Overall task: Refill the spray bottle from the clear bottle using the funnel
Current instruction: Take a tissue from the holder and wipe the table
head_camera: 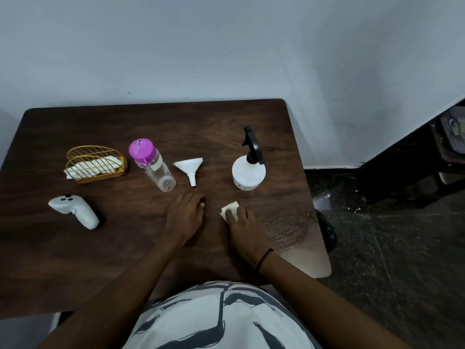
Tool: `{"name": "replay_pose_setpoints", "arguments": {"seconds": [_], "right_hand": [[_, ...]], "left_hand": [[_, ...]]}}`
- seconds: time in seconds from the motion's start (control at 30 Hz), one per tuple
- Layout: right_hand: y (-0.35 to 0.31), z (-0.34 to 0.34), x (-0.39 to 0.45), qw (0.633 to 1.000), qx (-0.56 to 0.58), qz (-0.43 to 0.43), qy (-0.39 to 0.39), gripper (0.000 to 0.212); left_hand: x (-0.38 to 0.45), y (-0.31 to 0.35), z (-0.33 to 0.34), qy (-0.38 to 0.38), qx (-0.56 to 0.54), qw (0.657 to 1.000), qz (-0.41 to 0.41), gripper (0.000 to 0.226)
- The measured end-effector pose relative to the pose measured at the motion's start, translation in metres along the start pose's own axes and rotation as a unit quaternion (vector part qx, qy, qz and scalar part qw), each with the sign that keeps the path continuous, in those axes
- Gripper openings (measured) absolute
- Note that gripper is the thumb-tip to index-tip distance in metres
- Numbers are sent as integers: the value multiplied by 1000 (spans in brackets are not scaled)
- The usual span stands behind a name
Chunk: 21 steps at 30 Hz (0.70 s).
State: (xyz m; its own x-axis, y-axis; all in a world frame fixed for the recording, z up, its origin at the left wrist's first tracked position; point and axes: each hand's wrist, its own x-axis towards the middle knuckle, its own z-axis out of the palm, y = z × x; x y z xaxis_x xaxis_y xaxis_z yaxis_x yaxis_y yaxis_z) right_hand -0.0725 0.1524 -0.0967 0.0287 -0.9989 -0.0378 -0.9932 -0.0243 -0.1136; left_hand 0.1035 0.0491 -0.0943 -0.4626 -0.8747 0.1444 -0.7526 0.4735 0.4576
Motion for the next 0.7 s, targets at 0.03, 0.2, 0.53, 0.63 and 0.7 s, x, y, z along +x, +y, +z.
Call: {"name": "replay_pose_setpoints", "arguments": {"seconds": [0.03,0.2,0.53,0.63,0.7], "right_hand": [[-3,-1,0,1000,8,-1,-1,40],[-15,-1,9,998,34,-44,3,48],[6,-9,-13,985,153,70,39,22],[27,-9,-25,968,212,130,25,14],[29,-7,-33,965,227,129,-3,21]], "left_hand": [[1,2,0,2,-3,1000,3,25],[0,6,7,-27,-22,999,17,16],[11,23,21,-103,43,993,44,39],[13,29,26,-101,41,993,33,27],[11,30,27,-100,31,994,27,20]]}}
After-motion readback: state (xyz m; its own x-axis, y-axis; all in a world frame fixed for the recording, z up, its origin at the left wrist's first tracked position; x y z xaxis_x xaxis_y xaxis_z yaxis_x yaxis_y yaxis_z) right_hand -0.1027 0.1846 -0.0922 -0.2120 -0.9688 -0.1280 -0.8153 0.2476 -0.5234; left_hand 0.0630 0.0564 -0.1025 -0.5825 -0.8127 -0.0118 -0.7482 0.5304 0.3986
